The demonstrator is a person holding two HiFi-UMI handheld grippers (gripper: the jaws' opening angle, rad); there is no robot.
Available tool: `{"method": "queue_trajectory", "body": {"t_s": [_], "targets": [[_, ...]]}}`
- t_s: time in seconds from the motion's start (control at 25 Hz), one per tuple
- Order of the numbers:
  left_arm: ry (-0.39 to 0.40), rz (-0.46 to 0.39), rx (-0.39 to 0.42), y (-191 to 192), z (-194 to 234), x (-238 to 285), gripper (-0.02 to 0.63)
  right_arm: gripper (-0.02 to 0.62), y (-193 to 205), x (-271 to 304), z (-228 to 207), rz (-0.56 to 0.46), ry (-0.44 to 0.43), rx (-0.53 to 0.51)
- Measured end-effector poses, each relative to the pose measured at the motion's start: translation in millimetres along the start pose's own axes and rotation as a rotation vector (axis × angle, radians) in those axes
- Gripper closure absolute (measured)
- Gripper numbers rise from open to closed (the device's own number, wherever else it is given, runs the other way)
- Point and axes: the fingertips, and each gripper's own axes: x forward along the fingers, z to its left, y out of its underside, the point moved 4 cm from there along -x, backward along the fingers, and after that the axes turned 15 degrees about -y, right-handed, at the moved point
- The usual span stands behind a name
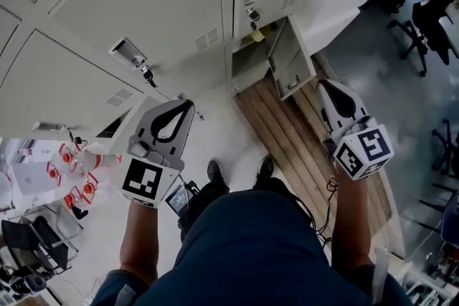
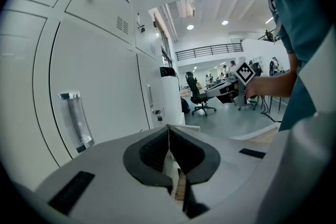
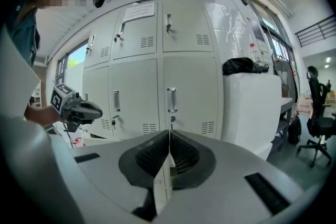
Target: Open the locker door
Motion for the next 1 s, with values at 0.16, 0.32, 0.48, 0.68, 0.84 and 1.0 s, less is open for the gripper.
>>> {"method": "queue_trajectory", "body": {"t_s": [0.16,0.32,0.48,0.68,0.84,1.0], "targets": [[0.012,-0.039,0.044,-19.3,-4.3,-12.8,0.588,0.558,-28.6,-15.2,25.8,0.005,-0.029,-0.08],[0.025,-0.055,0.069,-28.8,-7.1,-19.7,0.588,0.558,-48.5,-26.4,40.2,-0.008,-0.03,-0.115],[0.038,-0.059,0.058,-31.5,-9.4,-21.9,0.588,0.558,-58.7,-33.2,42.3,-0.019,-0.013,-0.126],[0.052,-0.059,0.055,-32.6,-10.8,-22.6,0.588,0.558,-62.6,-38.2,37.6,-0.023,0.012,-0.125],[0.052,-0.058,0.057,-33.2,-11.0,-21.8,0.588,0.558,-61.6,-41.3,33.2,-0.021,0.023,-0.118],[0.05,-0.056,0.054,-35.0,-11.8,-21.6,0.588,0.558,-59.7,-43.9,29.5,-0.016,0.03,-0.107]]}}
